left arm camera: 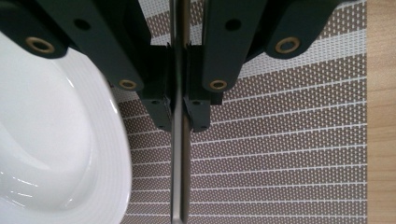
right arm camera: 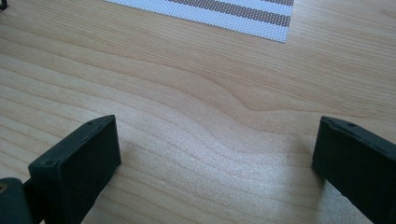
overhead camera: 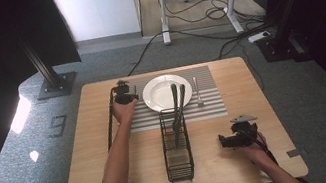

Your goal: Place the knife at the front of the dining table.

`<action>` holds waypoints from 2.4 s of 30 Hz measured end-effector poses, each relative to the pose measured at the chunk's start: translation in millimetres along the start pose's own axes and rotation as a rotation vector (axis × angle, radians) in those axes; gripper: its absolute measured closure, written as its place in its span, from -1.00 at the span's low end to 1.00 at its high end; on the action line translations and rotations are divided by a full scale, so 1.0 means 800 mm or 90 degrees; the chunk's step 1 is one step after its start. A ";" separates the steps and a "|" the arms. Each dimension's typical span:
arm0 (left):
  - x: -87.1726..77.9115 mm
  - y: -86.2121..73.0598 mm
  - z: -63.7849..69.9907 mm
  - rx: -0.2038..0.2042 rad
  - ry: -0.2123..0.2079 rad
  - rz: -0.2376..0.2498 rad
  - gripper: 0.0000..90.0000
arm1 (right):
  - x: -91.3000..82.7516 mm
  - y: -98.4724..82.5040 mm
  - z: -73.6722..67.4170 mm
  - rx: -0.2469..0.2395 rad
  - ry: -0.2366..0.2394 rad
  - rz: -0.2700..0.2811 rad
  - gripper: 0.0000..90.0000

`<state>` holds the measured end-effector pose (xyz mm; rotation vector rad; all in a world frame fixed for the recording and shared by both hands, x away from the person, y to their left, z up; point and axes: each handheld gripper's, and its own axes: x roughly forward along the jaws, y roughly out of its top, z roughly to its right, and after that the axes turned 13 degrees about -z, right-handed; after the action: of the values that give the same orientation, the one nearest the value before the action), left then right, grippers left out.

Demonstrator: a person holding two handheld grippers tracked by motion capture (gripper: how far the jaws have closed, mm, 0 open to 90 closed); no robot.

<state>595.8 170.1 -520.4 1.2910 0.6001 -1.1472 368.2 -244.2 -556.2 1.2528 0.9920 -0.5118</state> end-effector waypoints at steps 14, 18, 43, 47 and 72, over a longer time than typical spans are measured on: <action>0.012 -0.001 -0.005 -0.004 0.013 -0.016 0.85 | 0.000 0.000 0.000 0.000 0.000 0.001 -0.98; 0.012 -0.001 -0.001 0.008 0.034 -0.017 0.84 | 0.000 0.000 0.000 0.001 0.000 0.001 -0.97; 0.008 -0.008 -0.004 0.032 0.038 0.005 0.70 | -0.001 -0.001 -0.002 0.001 -0.001 0.002 -0.95; 0.005 -0.008 -0.005 0.038 0.042 0.011 0.60 | -0.001 -0.001 -0.002 0.001 -0.001 0.002 -0.95; -0.014 -0.013 -0.013 0.057 0.029 0.021 0.56 | -0.001 -0.001 -0.002 0.001 -0.001 0.002 -0.95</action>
<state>585.0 184.2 -517.6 1.4013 0.5638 -1.1303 366.6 -243.2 -555.9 1.2545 0.9877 -0.5111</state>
